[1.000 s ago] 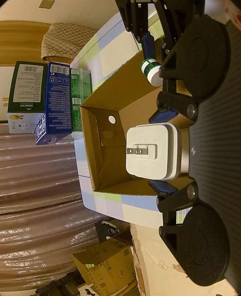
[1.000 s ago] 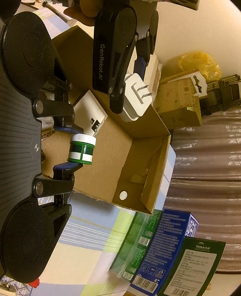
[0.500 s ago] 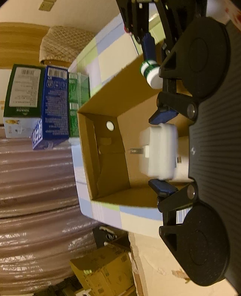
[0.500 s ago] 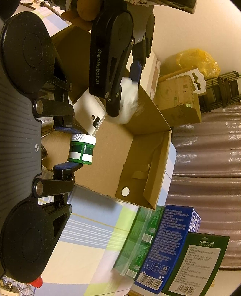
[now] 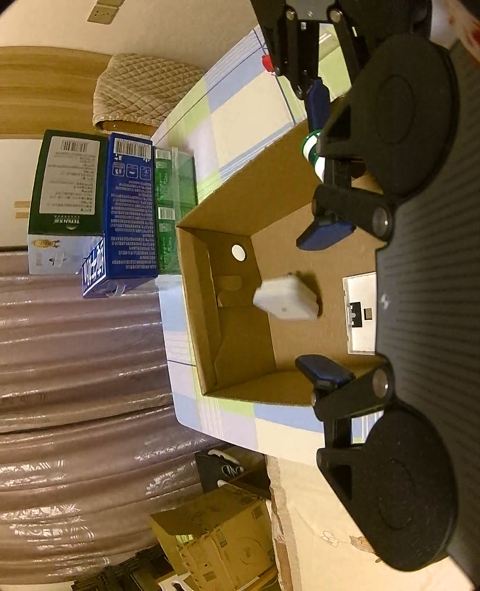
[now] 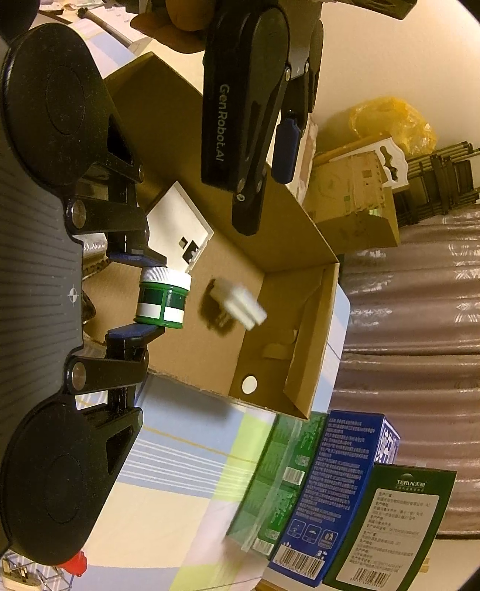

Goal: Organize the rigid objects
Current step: 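Open the right gripper over the box to drop the green-and-white cylinder, then move both grippers back from the box to the table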

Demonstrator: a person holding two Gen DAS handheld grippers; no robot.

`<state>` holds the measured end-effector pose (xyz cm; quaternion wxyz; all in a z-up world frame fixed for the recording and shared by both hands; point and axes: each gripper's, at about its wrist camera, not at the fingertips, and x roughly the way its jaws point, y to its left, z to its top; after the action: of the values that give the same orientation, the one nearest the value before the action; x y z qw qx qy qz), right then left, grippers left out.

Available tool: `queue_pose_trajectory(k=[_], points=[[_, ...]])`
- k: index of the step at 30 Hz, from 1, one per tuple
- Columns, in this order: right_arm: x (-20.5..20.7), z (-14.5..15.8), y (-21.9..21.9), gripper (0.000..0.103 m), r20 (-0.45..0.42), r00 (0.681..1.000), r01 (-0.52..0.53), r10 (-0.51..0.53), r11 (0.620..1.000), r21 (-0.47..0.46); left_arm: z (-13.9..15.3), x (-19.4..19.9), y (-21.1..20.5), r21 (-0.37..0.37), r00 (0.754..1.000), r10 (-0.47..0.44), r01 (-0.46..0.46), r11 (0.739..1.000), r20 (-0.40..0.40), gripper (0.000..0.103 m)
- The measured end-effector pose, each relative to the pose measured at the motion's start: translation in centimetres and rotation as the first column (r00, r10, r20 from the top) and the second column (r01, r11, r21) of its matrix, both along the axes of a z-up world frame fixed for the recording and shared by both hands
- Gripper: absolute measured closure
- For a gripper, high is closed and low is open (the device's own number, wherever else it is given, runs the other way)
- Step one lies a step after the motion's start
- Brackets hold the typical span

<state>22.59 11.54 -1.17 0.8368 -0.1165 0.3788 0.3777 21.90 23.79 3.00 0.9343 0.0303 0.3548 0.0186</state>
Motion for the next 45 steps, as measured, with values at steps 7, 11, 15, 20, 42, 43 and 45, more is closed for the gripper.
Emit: queue_pose_trajectory(k=[7,11,15,20,42,43,45], points=[[-0.2,0.1,0.1,0.075,0.004,1.0,0.0,0.0,1.0,-0.002,0.0,-0.4,0.2,0.0,1.0,0.012,-0.012,1.0,-0.001,0.044],[-0.2,0.2,0.1,0.075,0.004,1.0,0.003,-0.003,1.0,0.0,0.2,-0.5,0.4,-0.007,1.0,0.018,-0.018,1.0,0.004,0.044],[-0.1,0.4,-0.1,0.074,0.016,1.0,-0.007,0.007,1.0,0.021,0.4,-0.8,0.7,-0.005,0.999,0.032,-0.032,0.999,0.008,0.044],[-0.4,1.1,-1.2,0.067,0.035,0.999,0.016,-0.018,0.999,0.048,0.9,-1.5,0.9,-0.013,0.999,0.048,-0.048,0.999,0.02,0.044],[-10.5,6.5,-20.1,0.021,-0.005,0.91,0.401,-0.414,0.878,0.262,6.4,-11.4,-5.6,-0.191,0.984,0.107,-0.079,0.978,0.145,0.006],[-11.1,6.5,-21.2,0.019,0.003,0.899,0.424,-0.438,0.871,0.25,6.7,-12.0,-6.2,-0.203,0.983,0.101,-0.069,0.977,0.151,0.005],[-12.0,6.5,-23.1,0.019,0.012,0.881,0.457,-0.473,0.858,0.235,7.1,-12.9,-7.8,-0.201,0.983,0.084,-0.05,0.978,0.166,0.003]])
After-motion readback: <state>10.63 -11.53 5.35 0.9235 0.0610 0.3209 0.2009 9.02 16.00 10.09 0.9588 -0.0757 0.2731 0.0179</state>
